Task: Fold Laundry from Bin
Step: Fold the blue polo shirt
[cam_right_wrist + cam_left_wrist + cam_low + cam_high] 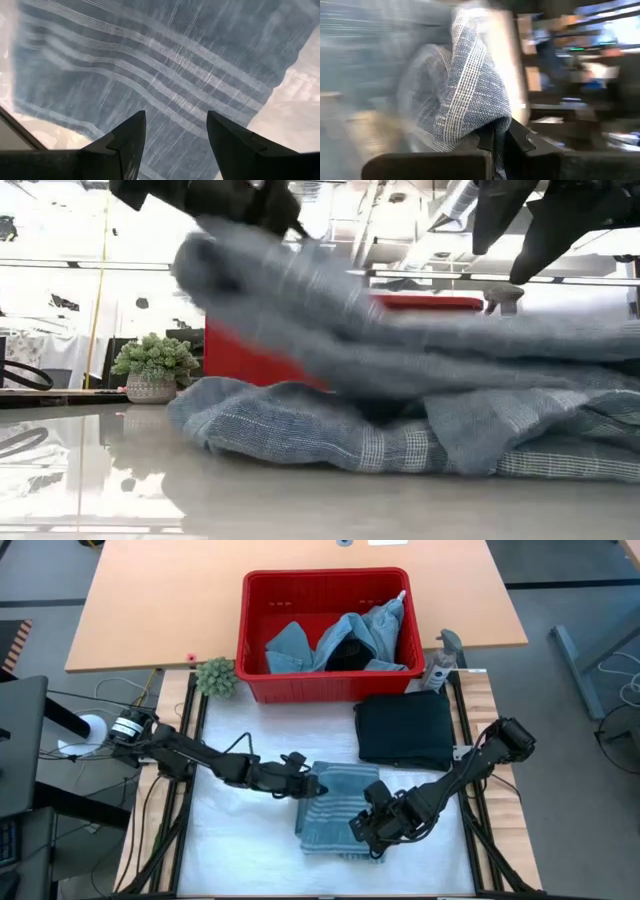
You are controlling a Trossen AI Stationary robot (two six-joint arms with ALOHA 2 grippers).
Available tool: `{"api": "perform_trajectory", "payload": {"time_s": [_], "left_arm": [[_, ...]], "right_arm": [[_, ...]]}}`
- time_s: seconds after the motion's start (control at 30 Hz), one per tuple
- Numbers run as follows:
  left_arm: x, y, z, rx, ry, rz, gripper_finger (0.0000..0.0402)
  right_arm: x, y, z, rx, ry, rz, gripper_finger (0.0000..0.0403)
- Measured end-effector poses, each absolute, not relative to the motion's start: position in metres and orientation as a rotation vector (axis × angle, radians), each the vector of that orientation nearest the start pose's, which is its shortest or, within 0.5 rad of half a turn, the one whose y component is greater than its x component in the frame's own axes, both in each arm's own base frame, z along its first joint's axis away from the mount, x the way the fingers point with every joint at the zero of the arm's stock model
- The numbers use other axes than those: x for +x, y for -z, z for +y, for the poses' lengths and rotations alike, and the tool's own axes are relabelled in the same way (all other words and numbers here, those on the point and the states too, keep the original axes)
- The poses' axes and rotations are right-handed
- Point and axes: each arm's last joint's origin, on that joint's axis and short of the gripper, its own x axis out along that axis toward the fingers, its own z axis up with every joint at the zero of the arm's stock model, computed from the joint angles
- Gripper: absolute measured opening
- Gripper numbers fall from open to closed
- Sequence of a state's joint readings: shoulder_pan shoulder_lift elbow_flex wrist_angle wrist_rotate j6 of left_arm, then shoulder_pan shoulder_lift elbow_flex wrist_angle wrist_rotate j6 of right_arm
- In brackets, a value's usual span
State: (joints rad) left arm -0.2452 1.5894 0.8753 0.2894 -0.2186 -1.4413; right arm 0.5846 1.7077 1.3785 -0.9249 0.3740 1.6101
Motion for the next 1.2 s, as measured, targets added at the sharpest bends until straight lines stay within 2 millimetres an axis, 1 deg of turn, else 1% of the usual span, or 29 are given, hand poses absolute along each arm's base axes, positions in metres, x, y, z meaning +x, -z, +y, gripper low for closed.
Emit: {"api": "perform_trajectory", "payload": {"time_s": [0.07, 0.13, 0.27, 0.37, 0.43, 0.5, 0.6, 0.67, 0.77, 0.9, 1.03, 1.2], "left_arm": [[0.328, -0.200, -0.073, -1.290, -0.335, 0.413, 0.0000], [0.330, -0.193, -0.071, -1.258, -0.331, 0.447, 0.0000], [0.340, -0.191, -0.073, -1.288, -0.238, 0.411, 0.0000], [0.341, -0.194, -0.072, -1.294, -0.221, 0.389, 0.0000], [0.341, -0.194, -0.070, -1.295, -0.229, 0.385, 0.0000], [0.342, -0.194, -0.069, -1.299, -0.225, 0.382, 0.0000], [0.342, -0.195, -0.068, -1.299, -0.224, 0.374, 0.0000], [0.343, -0.194, -0.066, -1.294, -0.227, 0.375, 0.0000], [0.343, -0.195, -0.066, -1.295, -0.224, 0.368, 0.0000], [0.343, -0.195, -0.066, -1.275, -0.217, 0.377, 0.0000], [0.343, -0.195, -0.066, -1.282, -0.217, 0.376, 0.0000], [0.343, -0.195, -0.066, -1.284, -0.216, 0.374, 0.0000]], "right_arm": [[0.287, -0.253, 0.177, 0.860, 0.697, 0.919, 0.0234], [0.286, -0.252, 0.176, 0.859, 0.701, 0.919, 0.0234], [0.283, -0.251, 0.175, 0.870, 0.749, 0.927, 0.0234], [0.272, -0.249, 0.173, 0.904, 0.880, 0.969, 0.0234], [0.263, -0.248, 0.174, 0.891, 0.941, 0.996, 0.0234], [0.258, -0.248, 0.177, 0.873, 0.956, 0.999, 0.0234], [0.255, -0.247, 0.180, 0.827, 0.928, 1.004, 0.0234], [0.256, -0.241, 0.180, 0.836, 0.909, 0.997, 0.0234], [0.260, -0.226, 0.180, 0.878, 0.880, 0.966, 0.0238], [0.263, -0.212, 0.174, 0.916, 0.889, 0.945, 0.0251], [0.260, -0.204, 0.167, 0.922, 0.955, 0.942, 0.0260], [0.266, -0.196, 0.164, 0.927, 0.893, 0.934, 0.0261]]}}
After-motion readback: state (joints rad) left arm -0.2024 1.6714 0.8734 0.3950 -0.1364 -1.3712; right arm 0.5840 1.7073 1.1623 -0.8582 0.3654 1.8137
